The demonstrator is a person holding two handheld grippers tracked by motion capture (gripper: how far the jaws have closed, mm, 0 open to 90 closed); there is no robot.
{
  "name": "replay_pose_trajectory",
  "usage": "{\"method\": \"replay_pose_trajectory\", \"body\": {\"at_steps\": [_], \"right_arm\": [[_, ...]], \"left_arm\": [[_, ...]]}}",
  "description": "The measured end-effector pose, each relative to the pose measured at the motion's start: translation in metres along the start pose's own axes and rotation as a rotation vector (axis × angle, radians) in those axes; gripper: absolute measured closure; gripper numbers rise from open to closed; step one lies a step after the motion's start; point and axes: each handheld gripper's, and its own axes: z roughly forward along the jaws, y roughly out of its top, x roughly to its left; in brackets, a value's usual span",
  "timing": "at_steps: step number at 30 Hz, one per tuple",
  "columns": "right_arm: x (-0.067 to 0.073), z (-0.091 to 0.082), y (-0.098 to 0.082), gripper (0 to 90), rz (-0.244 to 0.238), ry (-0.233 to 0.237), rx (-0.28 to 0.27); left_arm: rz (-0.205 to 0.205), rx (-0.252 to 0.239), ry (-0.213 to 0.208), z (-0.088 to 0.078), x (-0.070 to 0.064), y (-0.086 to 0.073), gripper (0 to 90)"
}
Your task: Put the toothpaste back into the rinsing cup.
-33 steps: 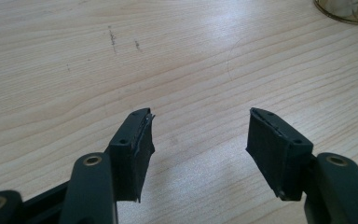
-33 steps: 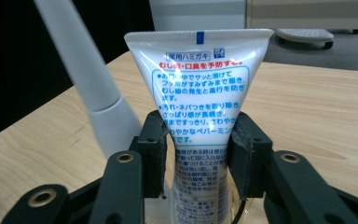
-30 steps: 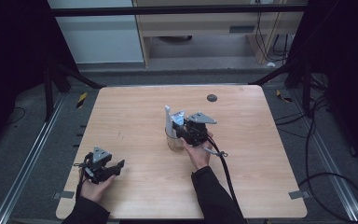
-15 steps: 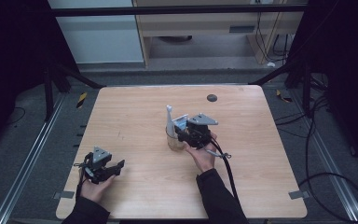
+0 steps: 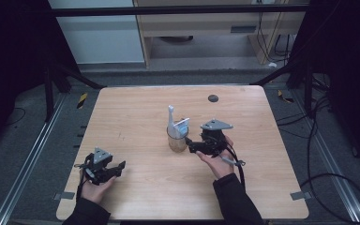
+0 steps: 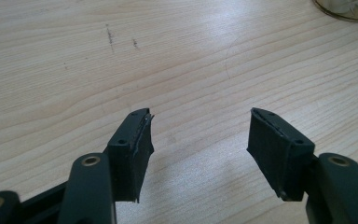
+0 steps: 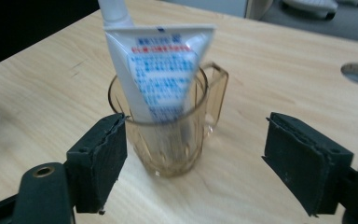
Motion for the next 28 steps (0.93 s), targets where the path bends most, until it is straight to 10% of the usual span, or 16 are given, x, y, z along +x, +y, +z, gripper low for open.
{"method": "replay_pose_trajectory", "body": {"at_steps": [12, 28], "right_arm": [[-0.044, -0.038, -0.058, 11.5, 0.014, -0.022, 0.089], [-0.066, -0.066, -0.09, 8.9, 0.013, -0.109, 0.122]], "left_arm": [[-0.009, 0.007, -0.01, 0.001, 0.001, 0.0, 37.3], [-0.008, 0.008, -0.008, 0.002, 0.003, -0.001, 32.8]]}}
